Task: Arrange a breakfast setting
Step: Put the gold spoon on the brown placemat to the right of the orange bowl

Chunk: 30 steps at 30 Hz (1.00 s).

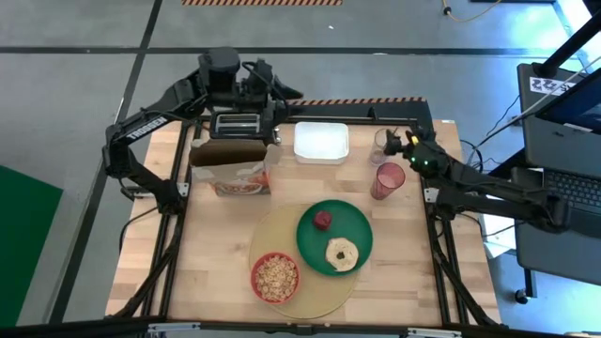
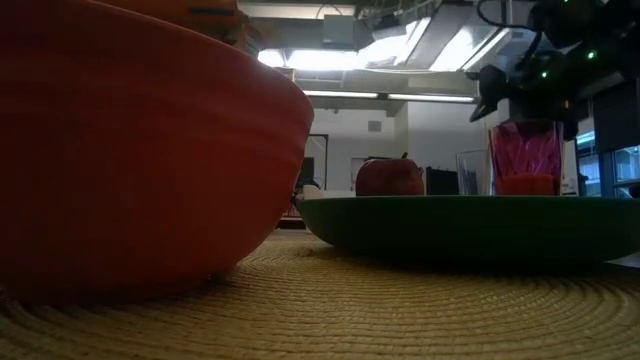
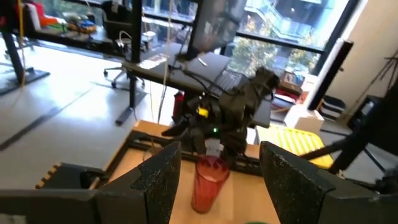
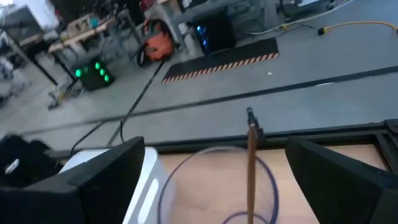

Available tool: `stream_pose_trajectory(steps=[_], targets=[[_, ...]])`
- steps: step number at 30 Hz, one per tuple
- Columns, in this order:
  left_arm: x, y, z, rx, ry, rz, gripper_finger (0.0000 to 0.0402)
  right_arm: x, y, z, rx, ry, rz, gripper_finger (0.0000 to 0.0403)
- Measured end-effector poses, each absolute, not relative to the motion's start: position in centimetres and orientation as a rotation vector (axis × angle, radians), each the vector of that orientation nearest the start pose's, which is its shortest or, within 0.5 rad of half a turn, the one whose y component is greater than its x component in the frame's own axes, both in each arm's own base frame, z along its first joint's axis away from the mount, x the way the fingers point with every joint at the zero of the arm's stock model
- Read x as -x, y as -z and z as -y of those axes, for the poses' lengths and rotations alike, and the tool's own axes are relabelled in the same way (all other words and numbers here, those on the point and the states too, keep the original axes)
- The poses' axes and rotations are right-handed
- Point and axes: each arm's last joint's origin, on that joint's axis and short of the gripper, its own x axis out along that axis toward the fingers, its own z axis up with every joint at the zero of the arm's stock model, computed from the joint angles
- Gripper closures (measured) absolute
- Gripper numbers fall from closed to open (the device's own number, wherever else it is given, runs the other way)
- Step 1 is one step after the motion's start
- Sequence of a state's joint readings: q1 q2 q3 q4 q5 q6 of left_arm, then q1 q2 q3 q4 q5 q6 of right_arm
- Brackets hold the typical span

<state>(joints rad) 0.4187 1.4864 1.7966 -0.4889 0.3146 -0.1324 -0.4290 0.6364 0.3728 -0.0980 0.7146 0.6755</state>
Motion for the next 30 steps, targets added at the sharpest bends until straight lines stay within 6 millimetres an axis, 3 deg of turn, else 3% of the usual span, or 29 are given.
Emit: stream_pose_trajectory(steps=[16, 19, 30], targets=[[-28.4, -48.6, -11.7, 0.203, -0.132, -0.117, 0.0189, -12.4, -21.4, 10.4, -0.556, 1.222, -0.013, 0.0023], [-28.4, -48.6, -11.7, 0.206, -0.132, -0.118, 0.0189, -12.6, -21.1, 10.7, -0.564, 1.230, -0.031, 0.0054], [-28.4, -48.5, -11.7, 0.206, -0.132, -0.119, 0.0189, -13.1, -20.9, 11.0, -0.581, 1.229, -0.012, 0.0227]])
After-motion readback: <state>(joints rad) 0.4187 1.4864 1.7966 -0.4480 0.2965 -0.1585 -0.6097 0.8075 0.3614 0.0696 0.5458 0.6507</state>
